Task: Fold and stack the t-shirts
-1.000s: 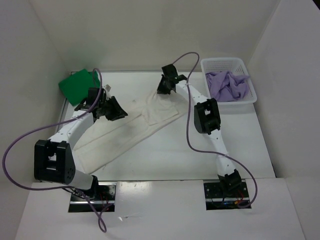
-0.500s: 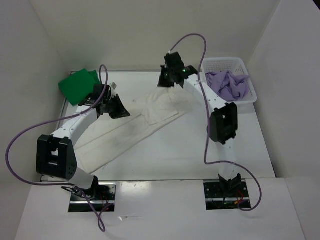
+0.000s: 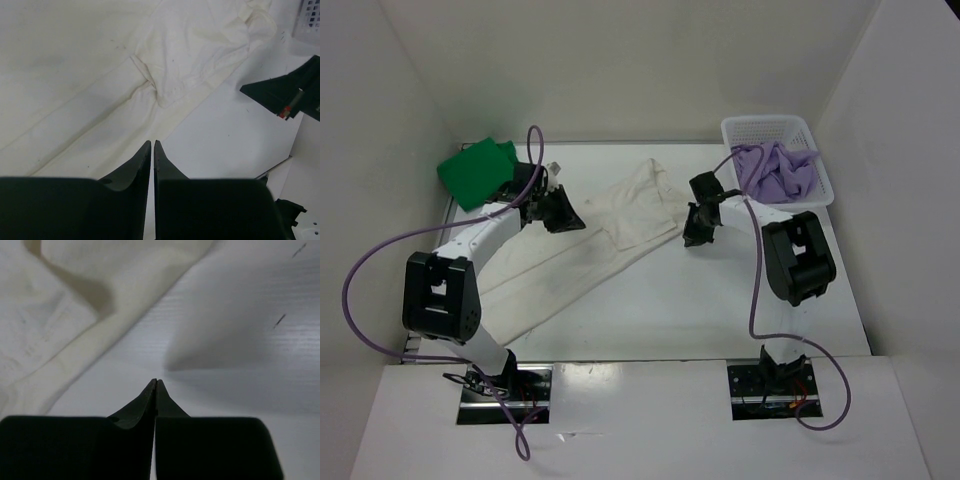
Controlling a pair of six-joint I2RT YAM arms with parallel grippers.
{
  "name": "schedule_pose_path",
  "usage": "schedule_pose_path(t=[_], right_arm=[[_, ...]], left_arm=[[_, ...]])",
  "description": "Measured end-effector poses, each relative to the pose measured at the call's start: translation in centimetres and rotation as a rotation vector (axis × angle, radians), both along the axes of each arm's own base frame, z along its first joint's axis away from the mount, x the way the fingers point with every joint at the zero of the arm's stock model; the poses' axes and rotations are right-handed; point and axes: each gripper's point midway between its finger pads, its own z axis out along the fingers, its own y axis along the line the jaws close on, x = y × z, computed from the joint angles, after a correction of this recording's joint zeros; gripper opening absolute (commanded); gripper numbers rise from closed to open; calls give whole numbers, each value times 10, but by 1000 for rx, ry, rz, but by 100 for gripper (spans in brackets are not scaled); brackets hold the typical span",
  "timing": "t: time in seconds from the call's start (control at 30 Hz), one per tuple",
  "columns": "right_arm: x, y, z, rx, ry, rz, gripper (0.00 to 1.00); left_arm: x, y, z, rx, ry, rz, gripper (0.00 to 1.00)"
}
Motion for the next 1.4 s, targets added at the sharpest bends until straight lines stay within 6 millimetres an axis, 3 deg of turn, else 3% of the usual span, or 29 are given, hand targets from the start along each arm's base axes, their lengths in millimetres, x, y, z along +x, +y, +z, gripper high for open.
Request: schedule_pose_path(t=[0.13, 0.2, 0.53, 0.6, 0.67, 0.7, 0.77, 0.9, 0.97, 1.03, 1.13, 1.2, 1.3, 1.4], right_arm=[[20, 0, -17, 17, -6, -32, 1], [39, 4, -16, 23, -37, -38, 1], [184, 53, -3, 102, -243, -46, 2], [197, 57, 6, 109, -265, -45, 5], [198, 59, 17, 110, -279, -36, 17], [196, 60, 23, 111, -285, -30, 25], [177, 57, 31, 110, -268, -17, 32], [96, 63, 49, 135, -208, 49, 43], [50, 86, 56, 185, -184, 110, 51], [6, 121, 58, 254, -163, 196, 55], [-44, 167, 43, 350, -82, 295, 55], [-59, 186, 28, 391, -27, 322, 55], [-61, 197, -2, 411, 37, 305, 55], [-55, 209, -2, 465, 48, 284, 53]], left_arm=[[-1, -2, 1, -11, 1, -10, 12], [-1, -3, 1, -13, 2, -14, 13], [-4, -19, 5, -16, -2, -69, 17], [-1, -26, 9, -16, -14, -88, 19], [1, -31, 11, -17, -21, -103, 20], [1, -34, 12, -20, -21, -108, 22], [2, -38, 16, -30, -25, -119, 22], [9, -40, 32, -37, -55, -119, 23], [17, -39, 43, -40, -86, -112, 25], [24, -35, 51, -51, -109, -103, 28], [33, -23, 48, -53, -108, -72, 28], [36, -17, 42, -49, -91, -55, 28], [37, -17, 36, -48, -76, -54, 28], [36, -17, 34, -47, -74, -55, 28]])
